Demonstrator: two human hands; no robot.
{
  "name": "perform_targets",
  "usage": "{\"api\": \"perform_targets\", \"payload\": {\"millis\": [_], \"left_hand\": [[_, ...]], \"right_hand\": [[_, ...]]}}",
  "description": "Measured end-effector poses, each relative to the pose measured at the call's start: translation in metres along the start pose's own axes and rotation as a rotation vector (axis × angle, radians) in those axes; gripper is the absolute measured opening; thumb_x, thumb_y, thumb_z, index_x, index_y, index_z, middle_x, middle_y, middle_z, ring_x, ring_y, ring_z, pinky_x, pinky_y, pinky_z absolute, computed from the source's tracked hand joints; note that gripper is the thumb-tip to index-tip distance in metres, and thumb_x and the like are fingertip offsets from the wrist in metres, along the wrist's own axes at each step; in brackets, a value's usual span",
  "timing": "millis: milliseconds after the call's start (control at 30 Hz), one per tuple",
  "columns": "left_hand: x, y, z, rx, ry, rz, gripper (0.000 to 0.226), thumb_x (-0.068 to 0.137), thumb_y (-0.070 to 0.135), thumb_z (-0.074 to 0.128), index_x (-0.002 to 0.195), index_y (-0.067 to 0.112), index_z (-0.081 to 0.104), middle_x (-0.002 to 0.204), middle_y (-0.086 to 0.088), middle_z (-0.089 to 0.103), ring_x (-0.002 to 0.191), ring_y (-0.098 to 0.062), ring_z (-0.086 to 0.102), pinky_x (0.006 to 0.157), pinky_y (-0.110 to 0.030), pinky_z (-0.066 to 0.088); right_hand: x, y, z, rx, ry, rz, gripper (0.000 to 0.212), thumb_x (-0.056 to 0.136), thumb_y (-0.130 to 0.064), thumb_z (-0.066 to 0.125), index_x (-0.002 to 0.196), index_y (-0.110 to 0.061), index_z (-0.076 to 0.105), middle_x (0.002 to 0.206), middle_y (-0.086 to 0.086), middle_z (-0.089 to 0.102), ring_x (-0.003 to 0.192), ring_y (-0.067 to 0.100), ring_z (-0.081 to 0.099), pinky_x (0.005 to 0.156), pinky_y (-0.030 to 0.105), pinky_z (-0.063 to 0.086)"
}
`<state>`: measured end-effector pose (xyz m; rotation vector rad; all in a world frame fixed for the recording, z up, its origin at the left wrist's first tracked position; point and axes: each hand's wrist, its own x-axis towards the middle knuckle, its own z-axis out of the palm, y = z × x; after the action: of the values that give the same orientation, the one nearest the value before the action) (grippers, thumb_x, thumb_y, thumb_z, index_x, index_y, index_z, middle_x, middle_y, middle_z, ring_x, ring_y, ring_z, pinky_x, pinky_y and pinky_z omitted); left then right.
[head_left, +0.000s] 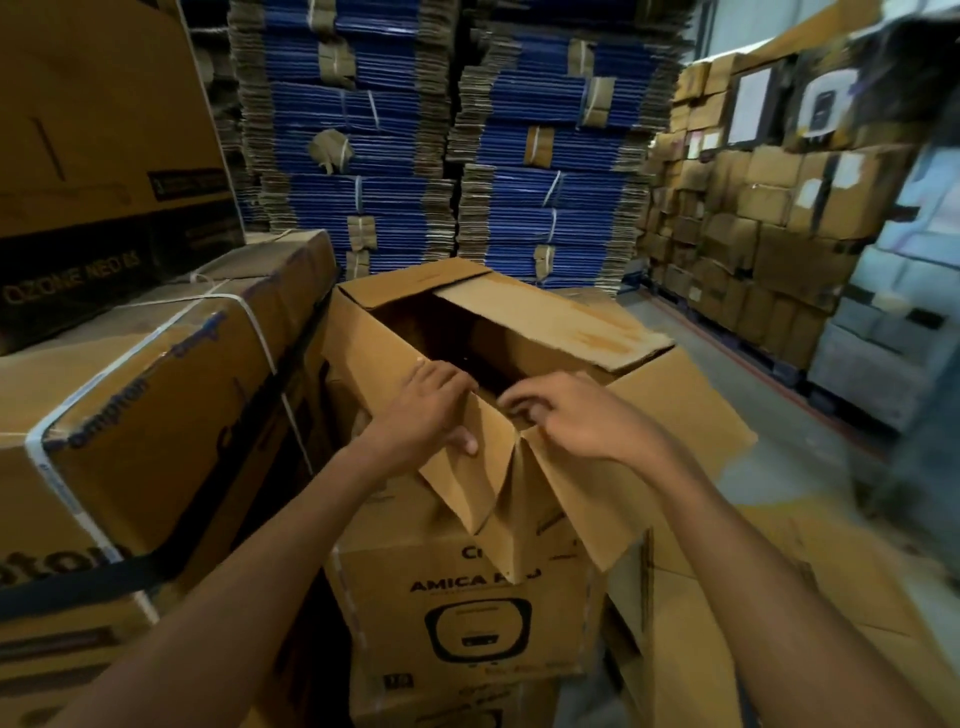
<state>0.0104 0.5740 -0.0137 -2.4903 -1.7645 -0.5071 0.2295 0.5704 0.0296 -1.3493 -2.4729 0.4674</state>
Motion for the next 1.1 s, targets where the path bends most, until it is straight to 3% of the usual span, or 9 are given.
{"api": "perform_targets", "payload": {"millis": [33, 133, 233, 367, 500, 600, 767, 967, 1100], "left_hand": [[0.004, 0.009, 0.005, -0.027, 0.042, 0.018, 0.061, 0.088, 0.045, 0.07, 0.14, 0.02, 0.049, 0.147, -0.001, 0.043, 0.143, -0.02, 0.028, 0.122, -0.037, 0.013], [0.013, 0.022, 0.018, -0.129, 0.12, 0.049, 0.055, 0.085, 0.042, 0.075, 0.132, 0.023, 0.054, 0.134, 0.004, 0.05, 0.129, -0.014, 0.038, 0.114, -0.032, 0.028], [0.019, 0.013, 0.018, -0.139, 0.084, 0.051, 0.062, 0.085, 0.041, 0.077, 0.138, 0.025, 0.05, 0.139, 0.005, 0.047, 0.132, -0.014, 0.036, 0.114, -0.03, 0.026], [0.022, -0.022, 0.009, -0.078, 0.068, -0.044, 0.06, 0.092, 0.031, 0.071, 0.146, 0.028, 0.044, 0.149, 0.005, 0.041, 0.143, -0.017, 0.032, 0.122, -0.042, 0.025], [0.016, -0.055, 0.004, 0.021, 0.112, -0.146, 0.049, 0.095, 0.036, 0.066, 0.14, 0.028, 0.048, 0.139, 0.002, 0.05, 0.138, -0.021, 0.041, 0.122, -0.046, 0.018], [0.013, -0.043, 0.012, 0.018, 0.193, -0.128, 0.045, 0.094, 0.041, 0.066, 0.133, 0.022, 0.055, 0.127, -0.003, 0.058, 0.128, -0.025, 0.048, 0.119, -0.048, 0.019], [0.021, 0.013, 0.032, 0.025, 0.269, -0.108, 0.048, 0.092, 0.045, 0.066, 0.131, 0.018, 0.058, 0.123, -0.003, 0.059, 0.118, -0.024, 0.048, 0.111, -0.043, 0.026], [0.017, 0.034, 0.036, 0.06, 0.257, -0.074, 0.054, 0.091, 0.052, 0.064, 0.132, 0.018, 0.058, 0.122, -0.002, 0.062, 0.115, -0.022, 0.052, 0.103, -0.039, 0.033], [0.01, 0.022, 0.017, 0.199, 0.194, -0.093, 0.046, 0.1, 0.061, 0.044, 0.11, 0.019, 0.062, 0.099, -0.001, 0.065, 0.094, -0.02, 0.061, 0.088, -0.035, 0.044]], "right_hand": [[0.0, -0.006, 0.006, 0.028, 0.037, 0.026, 0.037, 0.103, -0.024, 0.052, 0.138, -0.031, 0.06, 0.129, -0.005, 0.064, 0.125, 0.02, 0.055, 0.096, 0.037, 0.046], [-0.004, -0.009, 0.019, -0.153, 0.095, 0.13, 0.045, 0.093, -0.049, 0.066, 0.132, -0.027, 0.059, 0.118, 0.003, 0.066, 0.112, 0.027, 0.061, 0.084, 0.039, 0.047], [-0.015, 0.0, 0.018, -0.302, 0.197, 0.135, 0.037, 0.095, -0.048, 0.066, 0.122, -0.022, 0.062, 0.104, 0.006, 0.07, 0.099, 0.028, 0.066, 0.078, 0.037, 0.047], [-0.037, 0.029, 0.012, -0.408, 0.243, 0.176, 0.033, 0.099, -0.042, 0.061, 0.122, -0.02, 0.06, 0.098, 0.001, 0.069, 0.096, 0.022, 0.066, 0.093, 0.038, 0.047], [-0.058, 0.074, -0.007, -0.39, 0.26, 0.329, 0.027, 0.097, -0.035, 0.064, 0.121, -0.022, 0.059, 0.095, -0.001, 0.055, 0.108, 0.022, 0.058, 0.093, 0.035, 0.046], [-0.058, 0.097, -0.016, -0.399, 0.305, 0.375, 0.032, 0.093, -0.031, 0.07, 0.123, -0.023, 0.062, 0.097, 0.001, 0.061, 0.109, 0.023, 0.059, 0.101, 0.038, 0.043], [-0.028, 0.08, 0.001, -0.368, 0.351, 0.19, 0.04, 0.093, -0.046, 0.066, 0.125, -0.024, 0.059, 0.111, -0.003, 0.068, 0.105, 0.017, 0.061, 0.106, 0.042, 0.038], [0.02, 0.035, 0.046, -0.318, 0.417, 0.015, 0.037, 0.095, -0.046, 0.059, 0.125, -0.025, 0.057, 0.119, -0.002, 0.064, 0.114, 0.021, 0.056, 0.107, 0.046, 0.036], [0.027, 0.039, 0.07, -0.253, 0.554, 0.005, 0.03, 0.093, -0.042, 0.063, 0.117, -0.026, 0.059, 0.108, -0.006, 0.062, 0.106, 0.018, 0.056, 0.101, 0.04, 0.034]]}}
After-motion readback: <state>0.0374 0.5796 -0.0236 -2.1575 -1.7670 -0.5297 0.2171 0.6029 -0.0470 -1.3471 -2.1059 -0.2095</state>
